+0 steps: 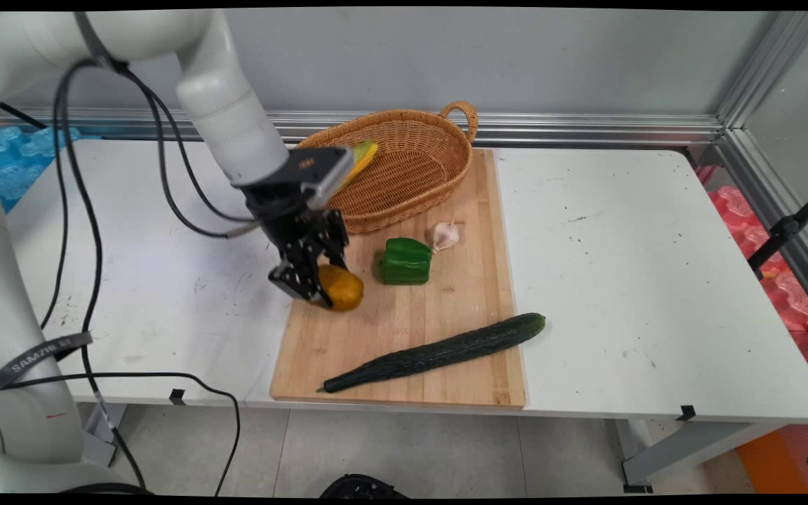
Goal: Place the picked object in the vegetable basket
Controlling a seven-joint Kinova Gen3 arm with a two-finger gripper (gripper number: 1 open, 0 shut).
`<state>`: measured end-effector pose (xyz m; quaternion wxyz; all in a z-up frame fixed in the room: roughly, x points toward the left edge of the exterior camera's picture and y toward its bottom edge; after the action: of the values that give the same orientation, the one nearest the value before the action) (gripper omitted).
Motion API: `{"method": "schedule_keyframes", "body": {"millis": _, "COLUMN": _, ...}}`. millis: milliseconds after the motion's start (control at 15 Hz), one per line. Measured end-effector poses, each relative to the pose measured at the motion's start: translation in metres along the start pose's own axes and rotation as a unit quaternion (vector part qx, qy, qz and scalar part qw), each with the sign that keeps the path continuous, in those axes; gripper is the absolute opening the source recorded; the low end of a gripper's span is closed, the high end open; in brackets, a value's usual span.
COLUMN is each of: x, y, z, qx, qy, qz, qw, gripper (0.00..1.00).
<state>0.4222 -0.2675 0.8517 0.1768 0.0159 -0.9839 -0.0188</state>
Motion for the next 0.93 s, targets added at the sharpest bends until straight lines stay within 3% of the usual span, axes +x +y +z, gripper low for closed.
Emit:
{"method": "schedule_keyframes", "body": {"millis": 267, "x": 0.002, "y": -0.002, "z": -0.049, "qx": 0.043, "qy": 0.011, "qz": -0.069, "qw": 0.9966, "gripper": 0.0}}
{"method": "schedule_keyframes", "body": {"millis": 533, "x": 0.0, "y": -0.016, "z": -0.079, "qx": 0.091, "qy": 0.028, "qz": -0.147, "qw": 0.9845, "gripper": 0.0}}
{"method": "schedule_keyframes", "body": {"millis": 733, "x": -0.002, "y": -0.034, "z": -0.095, "qx": 0.128, "qy": 0.043, "qz": -0.206, "qw": 0.9692, "gripper": 0.0}}
{"method": "schedule_keyframes", "body": {"millis": 933, "x": -0.003, "y": -0.061, "z": -0.104, "qx": 0.167, "qy": 0.06, "qz": -0.262, "qw": 0.9486, "gripper": 0.0}}
